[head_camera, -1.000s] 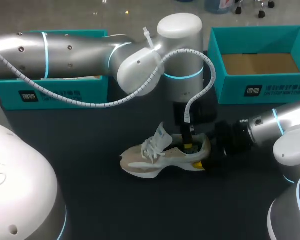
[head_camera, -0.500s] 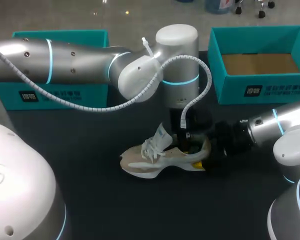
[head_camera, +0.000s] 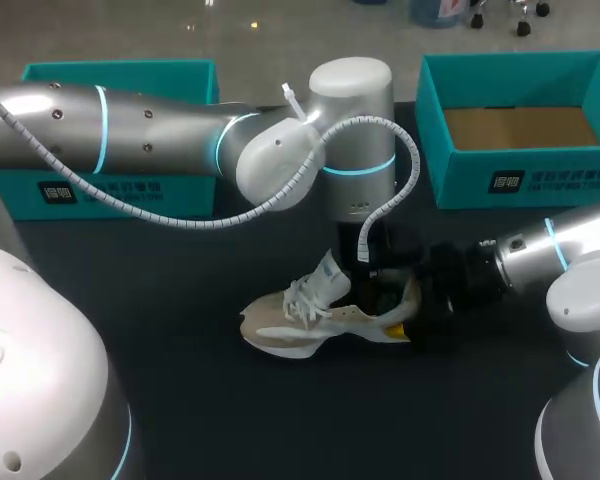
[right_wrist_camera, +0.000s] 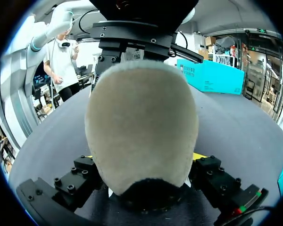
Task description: Take the shoe out of the shoebox, open the shoe tongue, remove and reinsert the insole, then place the shoe into the shoebox
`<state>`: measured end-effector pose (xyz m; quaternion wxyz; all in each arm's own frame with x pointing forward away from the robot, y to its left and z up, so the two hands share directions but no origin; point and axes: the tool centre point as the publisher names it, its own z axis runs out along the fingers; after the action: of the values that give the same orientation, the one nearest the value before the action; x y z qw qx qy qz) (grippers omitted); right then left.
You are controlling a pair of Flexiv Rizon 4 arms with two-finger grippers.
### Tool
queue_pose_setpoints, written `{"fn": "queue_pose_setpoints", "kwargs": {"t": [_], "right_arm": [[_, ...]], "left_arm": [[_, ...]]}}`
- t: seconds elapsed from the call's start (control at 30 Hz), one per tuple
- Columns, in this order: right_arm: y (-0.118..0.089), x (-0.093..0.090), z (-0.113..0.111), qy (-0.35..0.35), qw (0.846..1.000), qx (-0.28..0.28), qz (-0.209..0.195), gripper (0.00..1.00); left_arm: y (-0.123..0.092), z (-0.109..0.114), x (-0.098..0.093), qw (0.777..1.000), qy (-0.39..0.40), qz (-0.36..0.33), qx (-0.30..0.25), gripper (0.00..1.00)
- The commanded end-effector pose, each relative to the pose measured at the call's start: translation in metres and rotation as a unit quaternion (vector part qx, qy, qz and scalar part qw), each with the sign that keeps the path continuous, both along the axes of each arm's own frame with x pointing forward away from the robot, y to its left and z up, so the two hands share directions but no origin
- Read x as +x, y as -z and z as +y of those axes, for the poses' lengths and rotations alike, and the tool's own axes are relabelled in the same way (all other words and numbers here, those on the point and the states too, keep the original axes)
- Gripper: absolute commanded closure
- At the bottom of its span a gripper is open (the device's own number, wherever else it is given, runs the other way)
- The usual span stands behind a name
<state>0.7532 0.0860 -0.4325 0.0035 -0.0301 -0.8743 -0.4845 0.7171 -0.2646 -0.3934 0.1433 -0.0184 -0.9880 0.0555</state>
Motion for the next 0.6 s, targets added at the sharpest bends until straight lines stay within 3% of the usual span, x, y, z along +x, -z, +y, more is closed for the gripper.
{"fn": "queue_pose_setpoints", "kwargs": {"t": [0.03,0.17,0.4,0.6], "right_arm": [[0.005,0.000,0.002,0.002,1.000,-0.002,0.000,0.85],[0.005,0.000,0.002,0.002,1.000,-0.002,0.000,0.84],[0.005,0.000,0.002,0.002,1.000,-0.002,0.000,0.85],[0.005,0.000,0.002,0.002,1.000,-0.002,0.000,0.85]], "left_arm": [[0.010,-0.002,-0.002,1.000,0.007,0.001,-0.001,0.63],[0.022,-0.003,0.001,1.000,0.006,-0.003,0.009,0.57],[0.033,-0.002,0.003,0.998,0.004,-0.058,0.018,0.64],[0.042,0.001,0.004,0.994,0.003,-0.108,0.020,0.78]]}}
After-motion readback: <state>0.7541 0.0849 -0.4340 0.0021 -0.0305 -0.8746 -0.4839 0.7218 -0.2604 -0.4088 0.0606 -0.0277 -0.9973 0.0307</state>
